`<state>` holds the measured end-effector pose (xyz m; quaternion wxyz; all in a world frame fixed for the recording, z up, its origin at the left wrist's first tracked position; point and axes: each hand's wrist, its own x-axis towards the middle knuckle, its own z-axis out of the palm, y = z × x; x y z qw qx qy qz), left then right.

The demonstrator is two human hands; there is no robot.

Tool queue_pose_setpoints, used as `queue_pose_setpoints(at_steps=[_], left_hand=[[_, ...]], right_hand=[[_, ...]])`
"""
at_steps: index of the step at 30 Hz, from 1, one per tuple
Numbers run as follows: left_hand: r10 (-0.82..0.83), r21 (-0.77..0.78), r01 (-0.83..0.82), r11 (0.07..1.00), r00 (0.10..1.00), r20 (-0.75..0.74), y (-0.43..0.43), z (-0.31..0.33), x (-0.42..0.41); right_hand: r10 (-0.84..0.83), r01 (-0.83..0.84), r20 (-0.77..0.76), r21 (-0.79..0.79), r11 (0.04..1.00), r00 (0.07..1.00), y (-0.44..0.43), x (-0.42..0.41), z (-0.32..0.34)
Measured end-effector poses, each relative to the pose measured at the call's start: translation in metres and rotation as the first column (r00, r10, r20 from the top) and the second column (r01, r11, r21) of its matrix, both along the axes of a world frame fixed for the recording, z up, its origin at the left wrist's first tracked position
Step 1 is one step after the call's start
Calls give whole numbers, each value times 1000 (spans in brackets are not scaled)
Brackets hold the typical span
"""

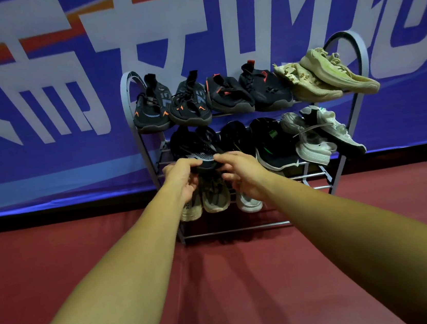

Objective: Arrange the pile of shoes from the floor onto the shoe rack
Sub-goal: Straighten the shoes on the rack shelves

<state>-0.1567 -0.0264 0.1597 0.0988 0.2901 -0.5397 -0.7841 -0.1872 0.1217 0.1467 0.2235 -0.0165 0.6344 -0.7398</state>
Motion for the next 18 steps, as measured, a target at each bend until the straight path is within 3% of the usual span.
queue_pose_setpoints(at_steps=[2,6,13,18], left_hand=[[23,14,-23,1000,1000,-10,-4,1,0],[70,-6,-70,998,998,0,-9,0,4],[-101,-86,104,991,994,37,-24,-1,21],[-29,-79,33,996,999,46,-35,-12,18]], right_hand=[[4,-3,-31,33,999,1000,0,1,0],[3,-2,18,-51,999,1000,-6,2,-2],[6,-2,63,-70,998,998,-23,2,2],[-8,9,22,-76,997,1000,-43,7,-8]])
